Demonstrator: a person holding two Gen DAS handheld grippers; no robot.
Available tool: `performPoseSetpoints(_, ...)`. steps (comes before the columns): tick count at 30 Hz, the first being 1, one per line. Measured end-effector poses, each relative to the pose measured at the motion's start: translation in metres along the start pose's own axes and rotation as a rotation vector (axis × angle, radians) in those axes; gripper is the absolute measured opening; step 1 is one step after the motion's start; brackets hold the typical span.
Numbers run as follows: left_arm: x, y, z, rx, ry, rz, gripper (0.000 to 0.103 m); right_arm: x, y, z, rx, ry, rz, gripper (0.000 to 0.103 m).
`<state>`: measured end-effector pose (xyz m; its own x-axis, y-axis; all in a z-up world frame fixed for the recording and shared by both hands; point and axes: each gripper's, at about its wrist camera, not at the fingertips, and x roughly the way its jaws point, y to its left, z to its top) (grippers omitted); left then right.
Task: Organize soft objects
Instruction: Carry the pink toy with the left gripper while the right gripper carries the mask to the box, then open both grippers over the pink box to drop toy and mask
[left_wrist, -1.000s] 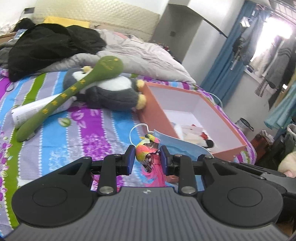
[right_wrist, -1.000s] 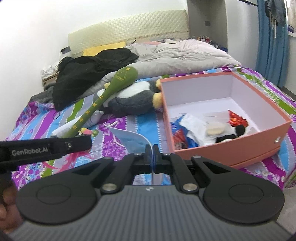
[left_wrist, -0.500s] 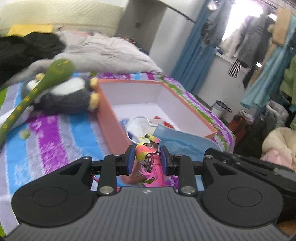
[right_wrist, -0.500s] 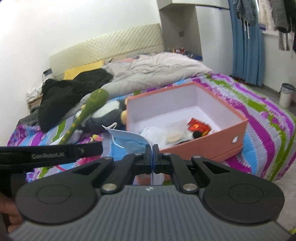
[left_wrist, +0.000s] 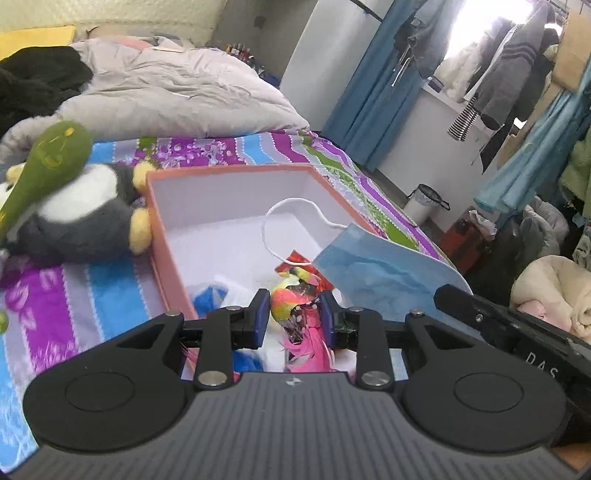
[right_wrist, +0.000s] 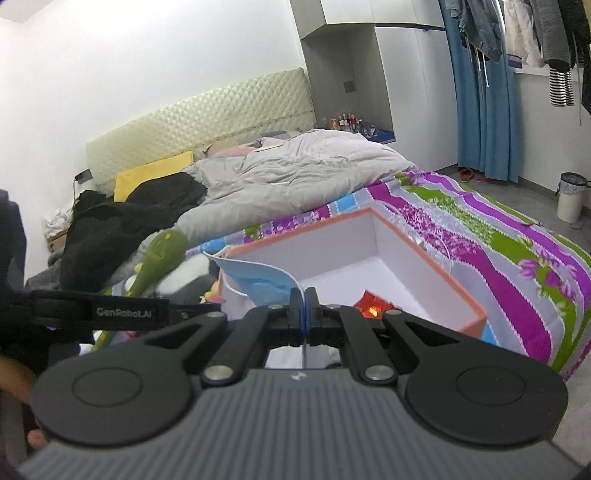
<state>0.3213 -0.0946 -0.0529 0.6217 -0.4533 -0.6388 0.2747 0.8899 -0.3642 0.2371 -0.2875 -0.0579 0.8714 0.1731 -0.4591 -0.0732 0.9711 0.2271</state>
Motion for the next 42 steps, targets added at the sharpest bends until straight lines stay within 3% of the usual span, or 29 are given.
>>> performPoseSetpoints(7, 0.052, 0.009, 0.033, -0.016, 0.096, 0.025, 0.034, 0.058, -0.016, 0.027, -0.041, 0.079, -0.048, 0.004)
performPoseSetpoints(10, 0.074, 0.014, 0.037, -0.001, 0.154, 0.041, 0.034, 0.093, -0.031, 0.024, -0.066, 0.172, -0.106, 0.004)
performPoseSetpoints(14, 0.092, 0.017, 0.038, 0.024, 0.207, 0.071, 0.034, 0.125, -0.054, 0.013, -0.015, 0.28, -0.107, 0.004)
performPoseSetpoints(24, 0.116, 0.025, 0.032, 0.001, 0.276, 0.095, 0.034, 0.139, -0.061, 0.002, 0.017, 0.334, -0.098, 0.007)
performPoseSetpoints(26, 0.114, 0.024, 0.031, 0.009, 0.274, 0.114, 0.035, 0.139, -0.063, 0.005, 0.029, 0.345, -0.099, 0.013)
performPoseSetpoints(27, 0.113, 0.024, 0.03, 0.009, 0.275, 0.125, 0.04, 0.137, -0.065, 0.006, 0.039, 0.341, -0.092, 0.028)
performPoseSetpoints(28, 0.112, 0.024, 0.03, 0.006, 0.279, 0.131, 0.045, 0.134, -0.067, 0.007, 0.053, 0.332, -0.083, 0.05)
performPoseSetpoints(30, 0.109, 0.027, 0.032, 0.002, 0.275, 0.133, 0.05, 0.128, -0.068, 0.008, 0.066, 0.314, -0.067, 0.068)
performPoseSetpoints(42, 0.026, 0.018, 0.037, 0.057, 0.13, 0.137, 0.05, 0.059, -0.041, 0.021, -0.004, 0.165, -0.038, 0.066)
